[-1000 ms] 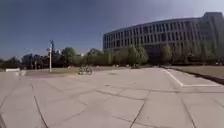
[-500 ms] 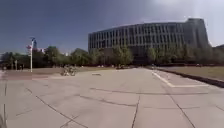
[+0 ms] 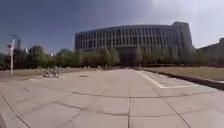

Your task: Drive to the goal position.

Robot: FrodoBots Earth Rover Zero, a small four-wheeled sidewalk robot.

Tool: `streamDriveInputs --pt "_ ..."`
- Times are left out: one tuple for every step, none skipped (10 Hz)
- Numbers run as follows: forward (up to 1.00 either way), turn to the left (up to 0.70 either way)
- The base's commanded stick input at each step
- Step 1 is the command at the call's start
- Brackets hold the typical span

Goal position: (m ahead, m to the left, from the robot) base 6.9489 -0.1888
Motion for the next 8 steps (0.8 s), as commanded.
streamDriveInputs --pt "0.70 0.01" --pt "0.70 0.01" --pt "0.70 0.01" --pt "0.70 0.01" --pt "0.70 0.01" --pt "0.70 0.01" --pt "0.70 0.01" --pt "0.70 0.01"
